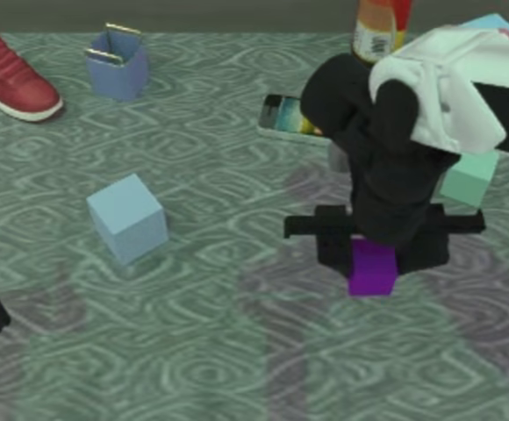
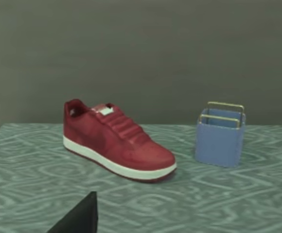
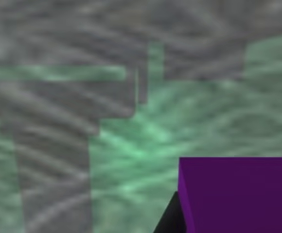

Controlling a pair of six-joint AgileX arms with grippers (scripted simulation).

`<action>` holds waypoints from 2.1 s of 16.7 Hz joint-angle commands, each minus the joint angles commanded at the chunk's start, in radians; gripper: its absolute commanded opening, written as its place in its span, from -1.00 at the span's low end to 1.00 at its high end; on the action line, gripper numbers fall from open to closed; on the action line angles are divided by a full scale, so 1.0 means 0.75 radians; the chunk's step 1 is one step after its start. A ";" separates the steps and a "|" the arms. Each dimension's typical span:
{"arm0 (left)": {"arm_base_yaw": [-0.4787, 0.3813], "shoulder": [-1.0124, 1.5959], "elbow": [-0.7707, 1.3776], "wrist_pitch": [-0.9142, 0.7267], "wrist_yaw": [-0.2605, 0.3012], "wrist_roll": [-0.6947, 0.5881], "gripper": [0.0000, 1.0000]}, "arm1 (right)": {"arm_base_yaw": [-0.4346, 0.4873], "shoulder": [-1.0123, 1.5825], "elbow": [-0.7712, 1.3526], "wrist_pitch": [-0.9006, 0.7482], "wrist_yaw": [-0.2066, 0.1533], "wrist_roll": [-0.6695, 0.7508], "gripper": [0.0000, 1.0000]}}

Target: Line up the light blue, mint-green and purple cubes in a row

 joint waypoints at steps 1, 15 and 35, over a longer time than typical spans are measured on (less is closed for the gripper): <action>0.000 0.000 0.000 0.000 0.000 0.000 1.00 | 0.000 0.012 -0.028 0.042 0.000 0.001 -1.00; 0.000 0.000 0.000 0.000 0.000 0.000 1.00 | 0.007 0.094 -0.195 0.288 0.002 0.003 -0.40; 0.000 0.000 0.000 0.000 0.000 0.000 1.00 | 0.008 0.087 -0.176 0.264 0.002 0.004 1.00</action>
